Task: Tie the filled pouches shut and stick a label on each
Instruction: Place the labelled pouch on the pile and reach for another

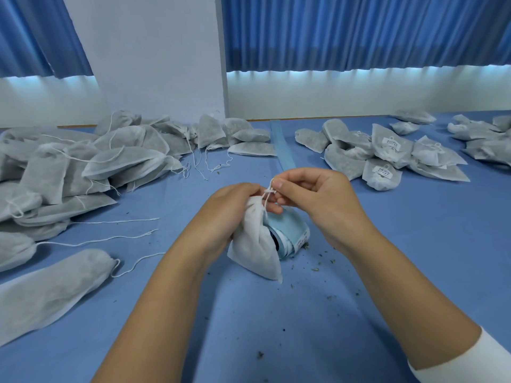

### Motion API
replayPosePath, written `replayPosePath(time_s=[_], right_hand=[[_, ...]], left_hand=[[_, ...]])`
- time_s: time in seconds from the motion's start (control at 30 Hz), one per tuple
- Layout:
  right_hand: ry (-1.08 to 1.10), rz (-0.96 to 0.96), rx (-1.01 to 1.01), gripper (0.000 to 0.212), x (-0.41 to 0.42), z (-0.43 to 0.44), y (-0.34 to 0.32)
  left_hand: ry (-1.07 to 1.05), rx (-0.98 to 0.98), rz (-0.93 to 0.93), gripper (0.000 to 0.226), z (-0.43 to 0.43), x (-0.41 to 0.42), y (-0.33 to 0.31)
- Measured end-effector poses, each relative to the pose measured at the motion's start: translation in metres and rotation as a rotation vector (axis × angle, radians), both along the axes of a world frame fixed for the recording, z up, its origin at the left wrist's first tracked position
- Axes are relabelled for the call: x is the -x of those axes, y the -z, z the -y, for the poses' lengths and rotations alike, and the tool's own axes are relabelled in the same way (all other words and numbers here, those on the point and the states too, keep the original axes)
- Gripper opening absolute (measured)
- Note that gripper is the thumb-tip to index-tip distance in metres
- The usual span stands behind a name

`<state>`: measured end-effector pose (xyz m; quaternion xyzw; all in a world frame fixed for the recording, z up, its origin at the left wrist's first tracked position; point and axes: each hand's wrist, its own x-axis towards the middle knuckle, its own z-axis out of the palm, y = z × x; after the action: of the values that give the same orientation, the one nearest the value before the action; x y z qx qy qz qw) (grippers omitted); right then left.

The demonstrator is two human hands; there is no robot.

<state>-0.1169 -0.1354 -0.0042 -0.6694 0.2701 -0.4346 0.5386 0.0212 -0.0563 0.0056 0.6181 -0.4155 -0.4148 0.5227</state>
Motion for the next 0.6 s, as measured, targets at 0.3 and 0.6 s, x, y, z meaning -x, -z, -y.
replayPosePath(time_s=[0.3, 0.6], right_hand=[[-0.014, 0.023, 0.051, 0.004, -0.0014, -0.0016, -0.0005], [-0.015, 0.024, 0.048, 0.006, -0.0018, -0.0006, -0.0004]], left_hand=[[0.057, 0.001, -0.119, 0.020, -0.0023, -0.0038, 0.0007], [-0.158, 0.070, 0.099, 0.028, 0.0020, -0.0016, 0.0025]])
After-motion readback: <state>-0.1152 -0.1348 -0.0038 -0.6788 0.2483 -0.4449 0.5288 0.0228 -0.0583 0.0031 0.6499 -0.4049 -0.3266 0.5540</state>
